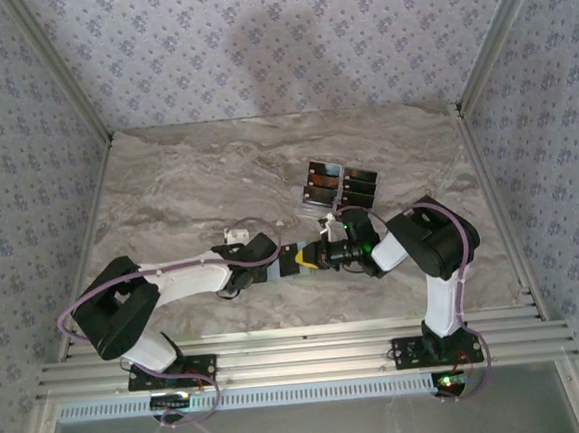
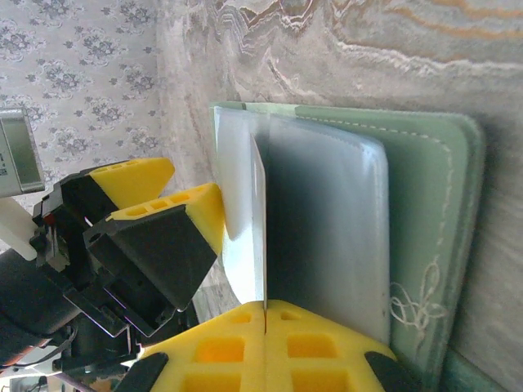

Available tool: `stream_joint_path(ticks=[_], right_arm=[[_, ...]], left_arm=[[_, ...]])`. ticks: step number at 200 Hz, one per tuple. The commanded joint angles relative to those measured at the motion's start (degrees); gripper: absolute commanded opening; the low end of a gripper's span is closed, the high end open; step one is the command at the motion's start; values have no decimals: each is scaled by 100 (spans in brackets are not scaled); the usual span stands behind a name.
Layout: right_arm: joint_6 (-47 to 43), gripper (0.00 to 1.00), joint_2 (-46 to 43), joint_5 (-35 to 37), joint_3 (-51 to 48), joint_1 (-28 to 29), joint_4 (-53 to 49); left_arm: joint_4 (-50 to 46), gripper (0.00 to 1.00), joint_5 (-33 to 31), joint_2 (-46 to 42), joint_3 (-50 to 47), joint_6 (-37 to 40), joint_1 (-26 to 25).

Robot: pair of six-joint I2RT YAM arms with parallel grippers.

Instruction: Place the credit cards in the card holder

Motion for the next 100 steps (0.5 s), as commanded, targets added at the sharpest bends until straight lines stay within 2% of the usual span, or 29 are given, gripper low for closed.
stream_joint_path(ticks=[1,100], right_arm=[[-22,0,-22,52,-128,-49,-322],[177,0,74,247,-8,40,-605]], left_arm=[[-2,100,18,145,-127,-9,1],[19,100,1,156,-122,14,0]])
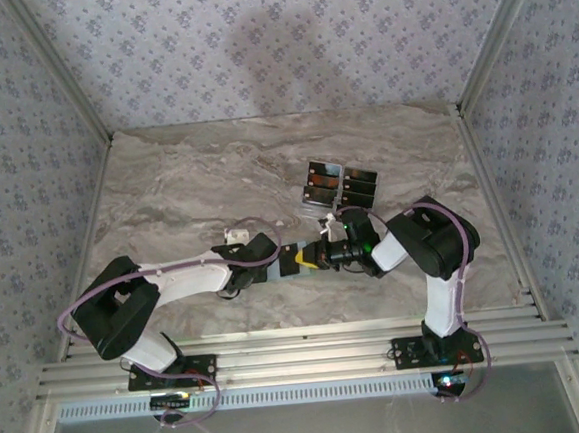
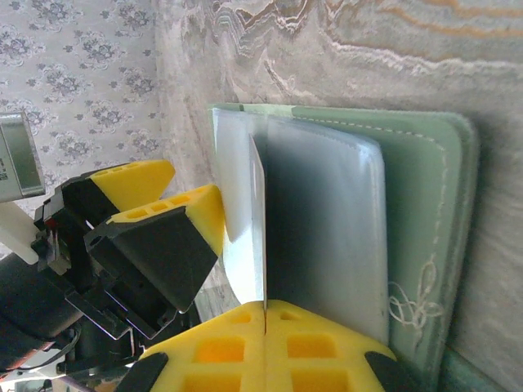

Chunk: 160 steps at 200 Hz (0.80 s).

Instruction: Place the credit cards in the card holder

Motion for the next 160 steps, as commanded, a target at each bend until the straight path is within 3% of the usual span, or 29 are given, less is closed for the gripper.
stream_joint_path(ticks=[1,160], right_arm=[[79,0,74,235,-12,39,-586],[286,0,273,367,84,135,-435]], left_arm=[[10,100,-2,150,-121,16,1],[65,100,-19,145,-179,18,-6]])
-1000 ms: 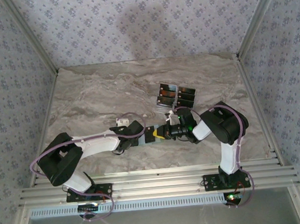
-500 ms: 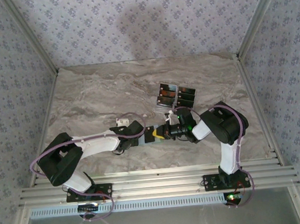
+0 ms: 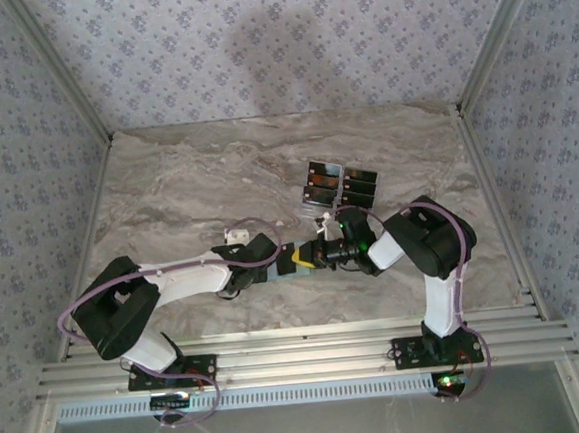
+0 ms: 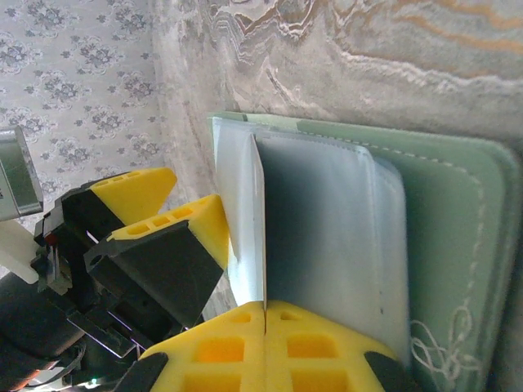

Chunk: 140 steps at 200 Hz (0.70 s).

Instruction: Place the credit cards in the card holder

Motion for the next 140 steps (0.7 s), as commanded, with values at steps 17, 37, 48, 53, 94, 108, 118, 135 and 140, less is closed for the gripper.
stream_joint_path(ticks=[17,37,48,53,94,108,118,135,140], right_arm=[[74,0,66,328,-227,-32,-382],[9,0,-86,334,-344,-98,-477],[-44,0,-162,340,-380,-130,-571],[-73,0,-190,338,-392,-148,-615],[-199,0,-301,310,-451,-232,-793],[-205,0,-294,310,-466,-251,-800],[-205,0,-278,310,-460,-262,-801],[-199,0,-257,306,-416,-269,-830],[-201,0,-244,294,-398,-270,-854]], left_arm=[[31,100,4,149,-149,17,-6],[41,100,13,164,-159,19,-8],[36,100,9,159,-164,14,-8],[42,100,5,154,-166,15,-8],[60,100,14,173,-169,7,-8],[70,100,20,181,-169,3,-8],[69,100,14,185,-169,-1,-8],[79,100,13,198,-170,10,-13],[78,100,15,201,-172,1,-8]])
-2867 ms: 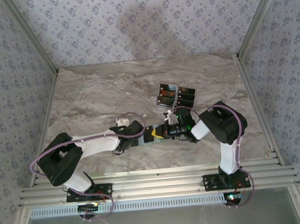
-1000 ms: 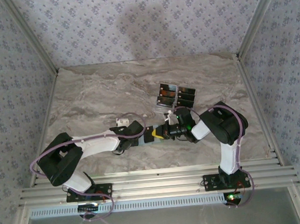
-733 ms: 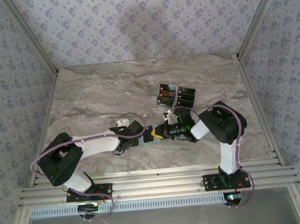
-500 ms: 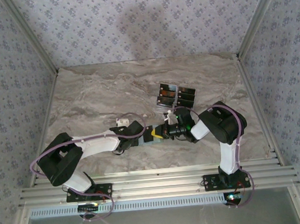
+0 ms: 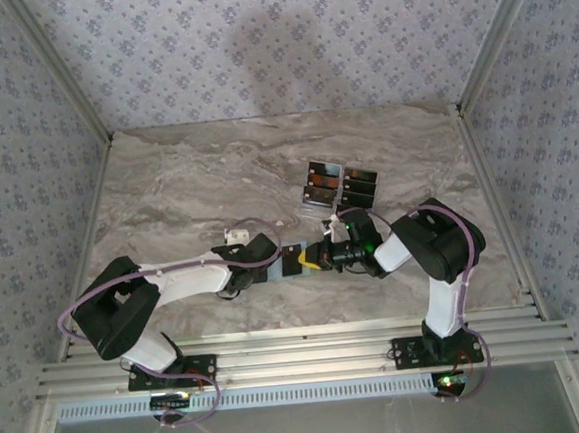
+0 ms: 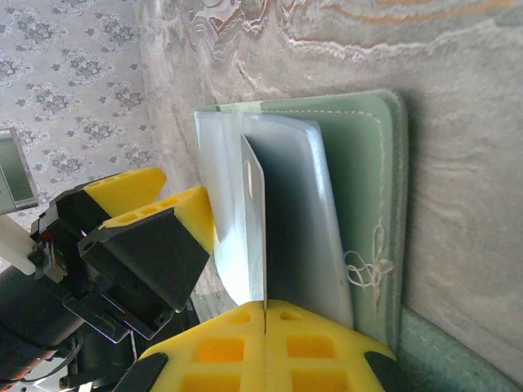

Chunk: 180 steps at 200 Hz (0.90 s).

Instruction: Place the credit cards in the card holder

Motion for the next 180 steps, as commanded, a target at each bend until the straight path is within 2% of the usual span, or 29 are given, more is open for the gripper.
stream_joint_path(ticks=[1,180], right_arm=[[-129,0,73,217,-79,-88,-613],[-207,0,491,-91,453,50,-726]], left_arm=[[32,100,16,197,-147,6,-2],[85,100,10,272,-134,9,-10]])
